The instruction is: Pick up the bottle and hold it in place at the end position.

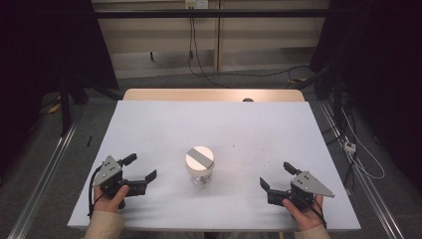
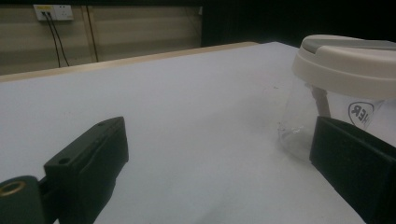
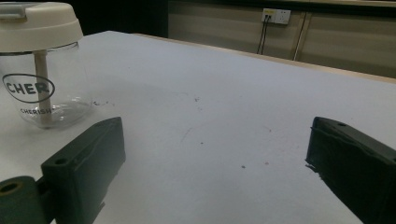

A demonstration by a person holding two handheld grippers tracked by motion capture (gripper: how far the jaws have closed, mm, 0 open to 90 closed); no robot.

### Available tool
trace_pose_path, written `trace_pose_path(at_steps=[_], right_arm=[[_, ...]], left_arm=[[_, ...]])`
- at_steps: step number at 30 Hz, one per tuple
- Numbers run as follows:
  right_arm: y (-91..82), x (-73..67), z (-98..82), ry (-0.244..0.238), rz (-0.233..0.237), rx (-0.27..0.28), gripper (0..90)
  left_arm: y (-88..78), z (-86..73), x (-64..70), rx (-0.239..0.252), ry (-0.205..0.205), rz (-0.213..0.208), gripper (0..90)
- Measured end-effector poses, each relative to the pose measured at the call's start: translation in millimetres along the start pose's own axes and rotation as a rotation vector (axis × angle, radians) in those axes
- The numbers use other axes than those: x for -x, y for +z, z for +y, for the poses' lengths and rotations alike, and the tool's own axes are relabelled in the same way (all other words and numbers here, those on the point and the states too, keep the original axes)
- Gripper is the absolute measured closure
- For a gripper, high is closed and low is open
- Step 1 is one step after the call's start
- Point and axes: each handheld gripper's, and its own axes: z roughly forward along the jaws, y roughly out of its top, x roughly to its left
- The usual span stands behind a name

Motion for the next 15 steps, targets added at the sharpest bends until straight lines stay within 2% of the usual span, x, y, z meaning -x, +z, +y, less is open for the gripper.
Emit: trace_pose_path(at_steps=[4, 10, 15], right_arm=[[-0.1, -0.3, 0.1, -0.004, 0.003, 0.002, 4.2], [-0.4, -0.1, 0.4, -0.002, 0.001, 0.002, 4.2], [-0.4, -0.7, 0.8, -0.007, 0.005, 0.004, 4.2]], left_arm=[[1.8, 1.2, 3.1, 0.012, -0.014, -0.008, 4.3], [5.5, 3.8, 9.5, 0.015, -0.005, -0.024, 4.1], [11.1, 7.4, 18.7, 0.024, -0.007, -0.053, 3.7]])
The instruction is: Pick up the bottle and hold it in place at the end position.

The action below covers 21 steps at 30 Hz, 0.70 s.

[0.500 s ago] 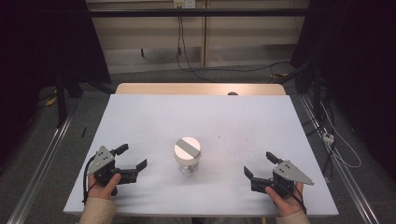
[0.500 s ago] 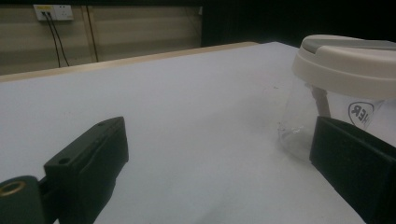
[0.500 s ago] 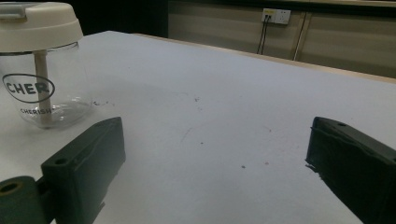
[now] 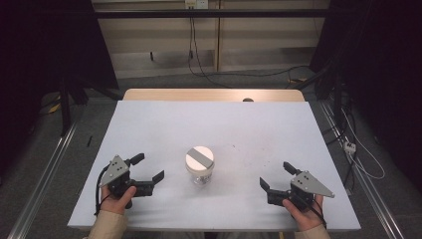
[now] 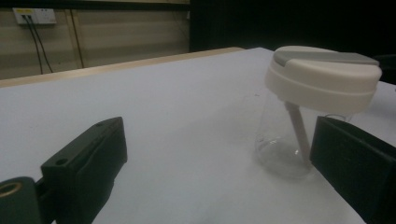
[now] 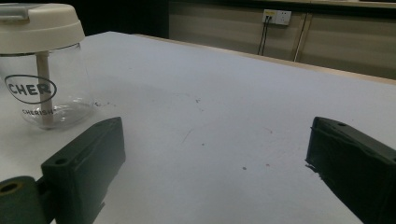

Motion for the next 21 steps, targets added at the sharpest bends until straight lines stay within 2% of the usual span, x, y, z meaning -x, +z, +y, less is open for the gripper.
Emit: trace_pose_path(at_steps=[5, 10, 11, 14, 15, 17, 20, 21], right_arm=[[-0.2, -0.2, 0.6, 0.006, -0.003, 0.002, 4.2], [-0.2, -1.2, 1.1, -0.001, 0.001, 0.003, 4.2], [-0.2, -1.2, 1.1, -0.001, 0.001, 0.003, 4.2], [-1.1, -0.3, 0.9, 0.003, -0.002, 0.005, 4.2], [-1.2, -0.3, 0.8, 0.003, -0.003, 0.004, 4.2], [-1.3, -0.3, 0.7, 0.003, -0.003, 0.004, 4.2], [-1.3, -0.6, 0.9, 0.001, -0.004, 0.004, 4.2], [-1.3, -0.6, 0.9, 0.001, -0.003, 0.004, 4.2]], left_arm=[[7.5, 2.9, 9.6, -0.002, 0.012, -0.023, 3.6], [18.0, 5.1, 19.0, 0.004, 0.003, -0.044, 3.3], [20.1, 5.9, 20.3, -0.008, 0.019, -0.046, 3.3], [26.3, 6.5, 25.1, -0.017, 0.02, -0.048, 3.3], [28.4, 6.5, 27.5, -0.019, 0.006, -0.051, 3.3], [31.4, 7.3, 30.6, -0.024, 0.005, -0.062, 3.3], [35.6, 8.1, 37.0, -0.03, 0.008, -0.074, 3.4], [36.9, 8.4, 38.5, -0.04, 0.021, -0.082, 3.4]])
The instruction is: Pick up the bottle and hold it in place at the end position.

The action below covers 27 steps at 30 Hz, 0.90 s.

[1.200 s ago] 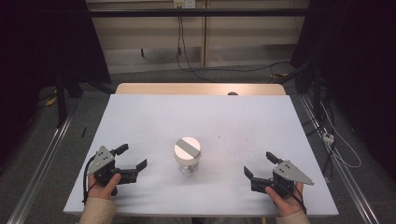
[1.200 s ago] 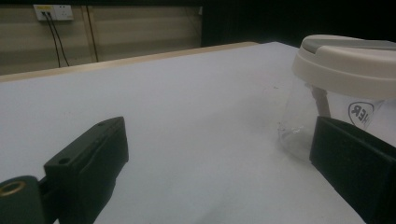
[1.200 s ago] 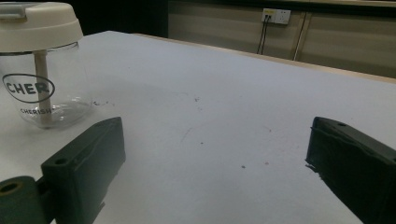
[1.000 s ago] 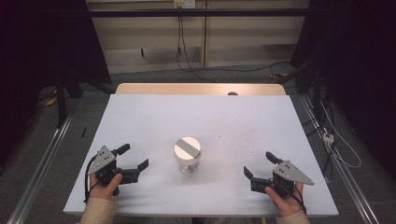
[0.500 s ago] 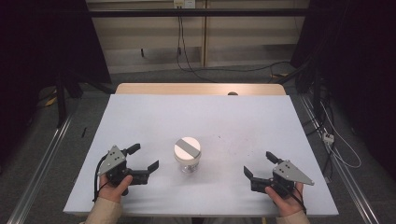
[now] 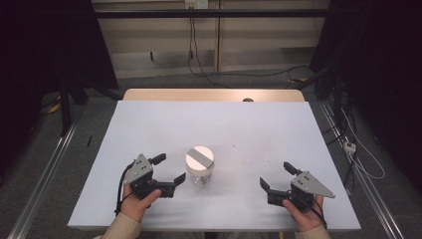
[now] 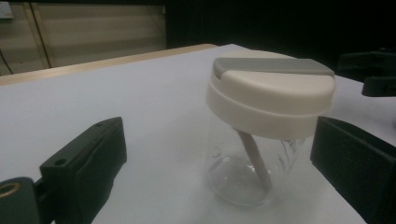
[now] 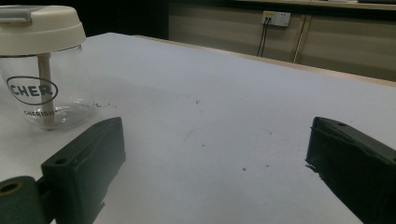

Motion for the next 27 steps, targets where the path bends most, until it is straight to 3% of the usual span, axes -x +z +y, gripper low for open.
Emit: trace_pose_path(at_steps=[8, 13, 24, 27], right_arm=[[0.1, -0.2, 0.0, 0.0, 0.0, -0.002, 4.2], [0.1, -0.1, 0.1, 0.001, -0.001, -0.001, 4.2], [0.5, -0.9, 0.1, -0.002, 0.0, -0.003, 4.2], [0.8, -0.8, 0.1, -0.002, 0.001, -0.002, 4.2]], left_arm=[[9.9, 0.5, 11.1, -0.032, 0.029, -0.008, 3.5], [16.9, -1.6, 16.7, -0.05, 0.016, -0.019, 3.7], [34.6, -3.8, 25.8, -0.091, 0.045, -0.016, 3.8], [41.1, -5.1, 29.1, -0.105, 0.027, -0.017, 3.9]])
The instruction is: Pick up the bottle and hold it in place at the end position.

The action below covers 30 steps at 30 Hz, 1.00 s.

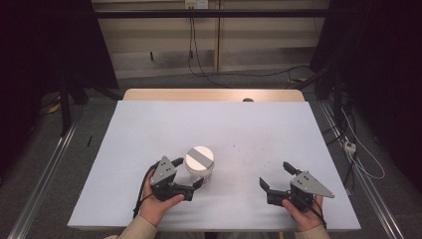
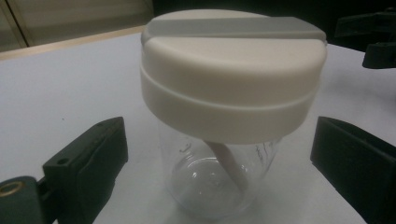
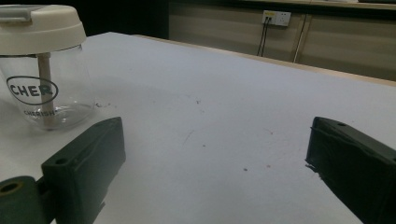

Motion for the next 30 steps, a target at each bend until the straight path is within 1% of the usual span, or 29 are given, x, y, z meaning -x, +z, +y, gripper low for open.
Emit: trace_pose_path(at_steps=[2, 7, 9, 10, 12, 13, 16, 19, 20, 22, 23, 25, 27, 29, 30], right_arm=[[-0.3, 0.0, 0.0, 0.001, 0.002, 0.001, 4.3], [-0.5, 0.9, -0.4, 0.004, 0.0, -0.001, 4.2], [-0.4, 0.8, -0.4, 0.007, -0.002, 0.001, 4.2], [-0.6, 0.8, -0.3, 0.003, 0.0, 0.001, 4.3], [-0.5, 0.5, -0.2, 0.003, 0.001, 0.0, 4.3], [-0.5, 0.5, -0.2, 0.003, 0.001, 0.0, 4.3], [-0.4, 0.8, -0.4, 0.004, 0.002, 0.0, 4.3], [-0.4, 1.4, -0.4, 0.007, 0.002, 0.001, 4.3], [-0.4, 1.4, -0.4, 0.007, 0.002, 0.001, 4.3], [-0.6, 1.7, -0.4, 0.007, 0.002, 0.001, 4.3], [-0.6, 1.7, -0.4, 0.007, 0.002, 0.001, 4.3], [-0.6, 1.7, -0.4, 0.006, 0.003, 0.001, 4.3], [-0.6, 1.9, -0.5, 0.005, 0.003, 0.001, 4.3], [-0.6, 2.0, -0.5, 0.008, 0.003, -0.001, 4.4], [-0.5, 2.1, -0.5, 0.007, 0.003, -0.001, 4.4]], left_arm=[[3.4, 0.4, 1.2, -0.006, 0.003, -0.003, 4.3], [10.5, 1.2, 3.6, -0.015, 0.005, 0.017, 4.4], [12.9, 1.0, 4.4, -0.025, 0.015, 0.028, 4.8], [14.9, 0.7, 5.1, -0.024, 0.005, 0.028, 4.9], [17.3, 0.3, 5.6, -0.03, 0.011, 0.042, 4.9], [18.5, 0.2, 5.9, -0.026, 0.01, 0.042, 4.9], [21.0, 1.1, 6.7, -0.022, 0.028, 0.056, 5.3], [24.6, 0.9, 8.1, -0.013, 0.019, 0.058, 6.6], [25.5, 0.8, 8.6, -0.017, 0.023, 0.055, 6.6], [27.1, 0.9, 9.6, -0.011, 0.027, 0.062, 7.7], [27.5, 1.1, 9.7, -0.011, 0.039, 0.062, 7.7], [28.0, 1.2, 10.7, -0.003, 0.04, 0.066, 9.5], [29.4, 1.2, 10.8, 0.001, 0.035, 0.058, 9.7], [30.8, 0.9, 11.1, 0.004, 0.033, 0.067, 10.3], [31.3, 0.6, 10.6, 0.0, 0.028, 0.057, 10.5]])
